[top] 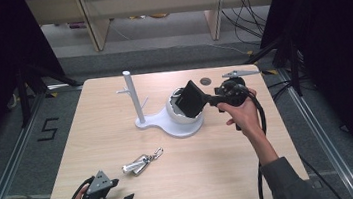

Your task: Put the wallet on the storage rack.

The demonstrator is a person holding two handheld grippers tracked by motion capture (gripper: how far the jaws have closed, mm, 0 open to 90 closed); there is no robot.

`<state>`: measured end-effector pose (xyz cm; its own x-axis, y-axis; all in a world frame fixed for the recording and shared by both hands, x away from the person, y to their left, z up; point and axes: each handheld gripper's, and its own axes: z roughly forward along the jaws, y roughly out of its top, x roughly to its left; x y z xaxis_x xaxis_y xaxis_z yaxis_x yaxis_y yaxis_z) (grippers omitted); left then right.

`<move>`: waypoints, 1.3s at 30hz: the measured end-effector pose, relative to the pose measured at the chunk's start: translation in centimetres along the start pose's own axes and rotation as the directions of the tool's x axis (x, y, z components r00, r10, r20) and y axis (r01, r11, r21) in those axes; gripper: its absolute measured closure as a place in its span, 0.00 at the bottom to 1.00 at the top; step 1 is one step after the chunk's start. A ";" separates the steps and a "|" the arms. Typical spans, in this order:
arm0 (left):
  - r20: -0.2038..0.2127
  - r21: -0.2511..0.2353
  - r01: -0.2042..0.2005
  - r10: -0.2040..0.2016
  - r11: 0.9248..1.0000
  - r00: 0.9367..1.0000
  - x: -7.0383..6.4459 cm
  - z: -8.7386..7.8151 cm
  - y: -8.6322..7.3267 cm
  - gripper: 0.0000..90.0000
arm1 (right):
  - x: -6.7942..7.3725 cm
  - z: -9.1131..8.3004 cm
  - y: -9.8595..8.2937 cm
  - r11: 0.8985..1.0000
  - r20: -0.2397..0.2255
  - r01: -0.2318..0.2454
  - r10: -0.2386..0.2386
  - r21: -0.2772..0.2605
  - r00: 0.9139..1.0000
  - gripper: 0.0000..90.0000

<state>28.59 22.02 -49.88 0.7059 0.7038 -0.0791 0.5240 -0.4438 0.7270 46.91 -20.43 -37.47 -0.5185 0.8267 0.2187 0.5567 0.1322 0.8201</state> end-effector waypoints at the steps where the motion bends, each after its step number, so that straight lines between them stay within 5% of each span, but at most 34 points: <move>1: -0.003 -0.009 0.019 -0.019 1.000 1.000 -0.1 0.0 0.0 0.26 | 0.1 -0.1 -0.4 1.000 -0.005 0.012 -0.012 0.000 1.000 0.42; 3: 0.003 -0.009 0.022 -0.022 1.000 1.000 -0.1 -0.1 0.0 0.26 | 0.6 -0.5 -1.3 1.000 -0.020 -0.014 0.014 0.010 1.000 0.42; 4: 0.000 -0.013 0.021 -0.021 1.000 1.000 -0.1 -0.1 0.0 0.26 | 0.5 -0.6 -1.6 1.000 -0.027 0.022 -0.022 0.004 0.999 0.41; 11: 0.002 -0.012 0.038 -0.038 0.999 0.999 0.0 0.1 -0.1 0.24 | 1.2 -1.2 -4.3 0.999 -0.064 0.027 -0.025 0.022 0.998 0.38; 19: -0.016 -0.023 0.050 -0.050 0.999 0.999 0.2 0.0 0.1 0.23 | 1.7 -0.9 -7.5 0.999 -0.106 -0.009 0.015 0.052 0.994 0.35; 28: -0.013 -0.033 0.072 -0.073 0.997 0.997 0.3 0.0 0.1 0.22 | 2.5 -0.9 -8.8 0.995 -0.104 0.072 -0.064 0.074 0.993 0.32; 38: -0.016 -0.040 0.076 -0.077 0.996 0.997 0.5 0.1 0.1 0.22 | 4.2 -1.1 -11.8 0.989 -0.147 0.055 -0.035 0.137 0.989 0.30; 39: -0.027 -0.026 0.071 -0.071 0.997 0.997 0.5 0.1 0.1 0.22 | 4.1 -1.0 -12.1 0.986 -0.149 0.091 -0.070 0.138 0.986 0.30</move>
<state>29.06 22.28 -49.87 0.6538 0.7483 -0.1126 0.5602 -0.3785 0.7368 37.36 -19.17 -45.97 -0.6468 0.7249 0.2370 0.5917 0.2810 0.7556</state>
